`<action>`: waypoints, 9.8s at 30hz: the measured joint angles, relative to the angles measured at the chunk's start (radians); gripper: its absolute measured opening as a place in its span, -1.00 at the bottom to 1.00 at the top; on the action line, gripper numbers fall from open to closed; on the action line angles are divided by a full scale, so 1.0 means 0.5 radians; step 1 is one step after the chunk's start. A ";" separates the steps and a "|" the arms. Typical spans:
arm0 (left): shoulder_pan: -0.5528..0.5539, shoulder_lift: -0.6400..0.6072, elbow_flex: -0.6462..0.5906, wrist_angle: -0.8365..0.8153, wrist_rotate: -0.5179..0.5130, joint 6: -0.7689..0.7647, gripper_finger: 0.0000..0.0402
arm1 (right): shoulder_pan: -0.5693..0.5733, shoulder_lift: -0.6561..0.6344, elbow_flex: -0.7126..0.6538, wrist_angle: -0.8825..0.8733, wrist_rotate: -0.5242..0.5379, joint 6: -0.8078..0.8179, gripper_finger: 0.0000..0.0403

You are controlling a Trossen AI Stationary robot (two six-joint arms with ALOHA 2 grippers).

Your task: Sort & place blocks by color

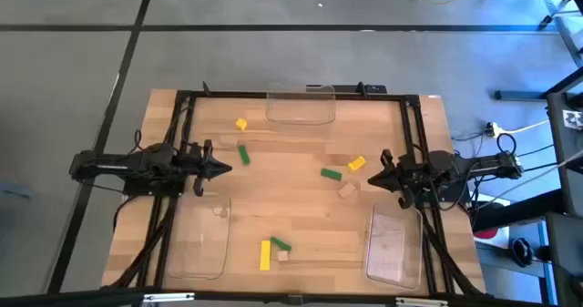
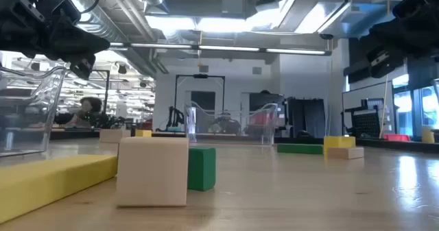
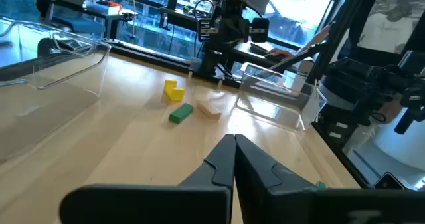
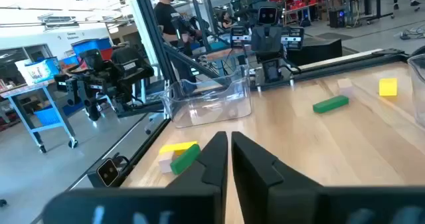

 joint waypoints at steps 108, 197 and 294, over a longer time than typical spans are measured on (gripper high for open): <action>0.000 0.000 0.000 0.000 0.000 0.000 -1.00 | -0.030 0.884 1.150 -0.607 1.354 1.057 -0.23; 0.000 0.000 0.000 0.000 0.000 0.000 -1.00 | -0.644 2.202 1.281 0.534 -0.075 0.511 -0.87; 0.027 2.678 1.800 0.741 -0.227 1.290 -0.36 | -0.449 2.754 1.369 1.283 0.138 1.174 -0.61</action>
